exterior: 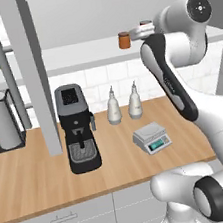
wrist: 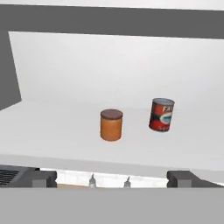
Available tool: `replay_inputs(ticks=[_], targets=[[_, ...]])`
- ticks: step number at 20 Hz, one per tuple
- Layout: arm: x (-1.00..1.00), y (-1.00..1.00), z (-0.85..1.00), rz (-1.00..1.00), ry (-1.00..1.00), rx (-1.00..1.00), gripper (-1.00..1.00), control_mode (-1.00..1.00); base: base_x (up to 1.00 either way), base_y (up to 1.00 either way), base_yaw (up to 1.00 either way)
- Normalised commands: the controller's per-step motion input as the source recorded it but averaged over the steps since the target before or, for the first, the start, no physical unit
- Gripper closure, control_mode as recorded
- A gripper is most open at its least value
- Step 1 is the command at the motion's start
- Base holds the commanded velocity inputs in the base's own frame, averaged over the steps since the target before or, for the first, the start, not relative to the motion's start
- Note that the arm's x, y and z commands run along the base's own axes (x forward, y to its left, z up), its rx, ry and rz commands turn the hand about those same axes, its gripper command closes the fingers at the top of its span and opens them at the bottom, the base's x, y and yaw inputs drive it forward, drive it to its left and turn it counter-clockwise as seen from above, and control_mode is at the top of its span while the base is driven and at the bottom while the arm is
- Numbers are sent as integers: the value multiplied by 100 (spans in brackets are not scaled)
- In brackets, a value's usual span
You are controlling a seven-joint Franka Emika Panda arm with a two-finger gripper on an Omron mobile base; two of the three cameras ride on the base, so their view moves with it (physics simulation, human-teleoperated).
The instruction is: Pick the jam and place it on the digital scale for weighing, and close the cabinet.
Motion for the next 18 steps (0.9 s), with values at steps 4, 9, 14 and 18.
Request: replay_inputs(ticks=[4,9,14,18], targets=[[52,5,-2,0,0,0,-100,-100,0,0,0],[38,13,-6,0,1,0,-100,-100,0,0,0],[26,7,-22,0,5,0,-100,-100,0,0,0],[29,3,-19,0,5,0,-100,-100,0,0,0]])
